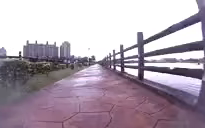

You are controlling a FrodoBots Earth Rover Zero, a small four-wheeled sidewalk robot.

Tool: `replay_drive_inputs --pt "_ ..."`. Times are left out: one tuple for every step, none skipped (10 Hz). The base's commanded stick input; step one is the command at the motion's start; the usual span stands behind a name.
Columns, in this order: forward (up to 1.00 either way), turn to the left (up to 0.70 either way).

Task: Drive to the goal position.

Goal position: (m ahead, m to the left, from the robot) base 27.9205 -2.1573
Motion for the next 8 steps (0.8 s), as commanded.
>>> replay_drive_inputs --pt "1.00 0.31" --pt "1.00 0.17" --pt "1.00 -0.01" --pt "1.00 -0.01" --pt "1.00 -0.01" --pt "1.00 -0.01" --pt "1.00 -0.01" --pt "1.00 -0.01"
